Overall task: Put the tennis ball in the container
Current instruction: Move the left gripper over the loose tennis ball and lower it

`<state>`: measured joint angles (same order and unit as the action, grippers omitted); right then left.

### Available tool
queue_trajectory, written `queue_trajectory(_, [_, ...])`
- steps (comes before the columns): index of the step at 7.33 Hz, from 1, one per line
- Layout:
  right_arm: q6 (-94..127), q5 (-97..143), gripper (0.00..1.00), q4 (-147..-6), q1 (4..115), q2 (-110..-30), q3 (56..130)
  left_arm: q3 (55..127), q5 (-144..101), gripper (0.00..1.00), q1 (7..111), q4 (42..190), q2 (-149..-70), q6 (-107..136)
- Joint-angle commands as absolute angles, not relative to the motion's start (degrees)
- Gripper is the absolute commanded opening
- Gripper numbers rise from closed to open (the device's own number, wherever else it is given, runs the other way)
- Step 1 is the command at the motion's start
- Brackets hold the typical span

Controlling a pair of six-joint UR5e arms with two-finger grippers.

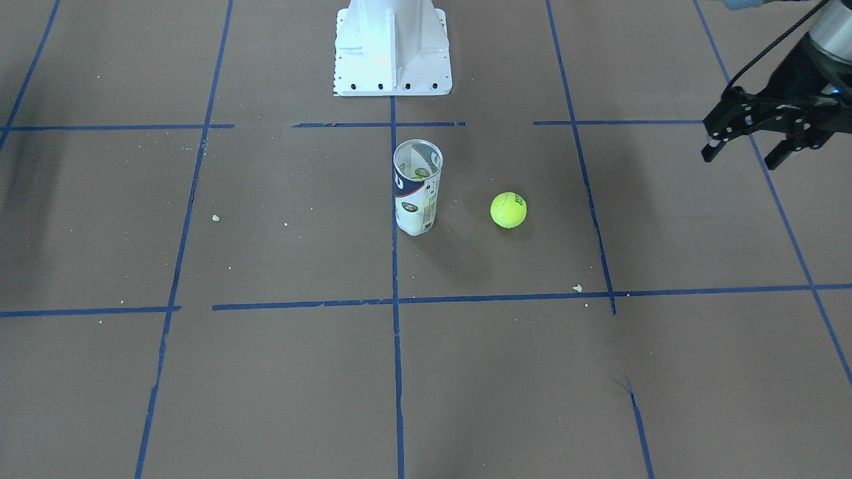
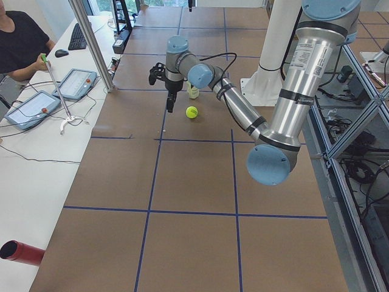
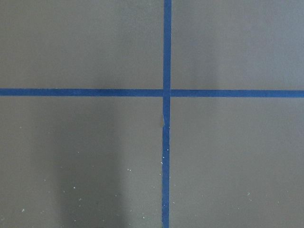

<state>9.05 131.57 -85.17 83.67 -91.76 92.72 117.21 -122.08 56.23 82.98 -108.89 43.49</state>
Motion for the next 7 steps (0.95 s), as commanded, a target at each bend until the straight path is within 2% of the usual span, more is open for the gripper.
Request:
queue_trajectory(1, [9.05,131.57,1.00,-85.17,83.67,-91.76,92.72,111.30,-116.41,1.00,44.79,84.36,-114.24,54.69])
queue_trajectory(3, [9.05,131.57,1.00,-85.17,83.67,-91.76,92.72,105.76,-115.75,1.00,42.98,94.36,-114.43,62.38])
queue_trajectory(5, [9.05,131.57,1.00,-85.17,83.67,-91.76,92.72,101.62,-114.71,1.00,41.14,94.66,-116.54,62.93])
queue_trajectory(7, [9.05,131.57,1.00,-85.17,83.58,-91.76,92.72,100.81,-114.70,1.00,38.34,95.88,-116.37,63.28])
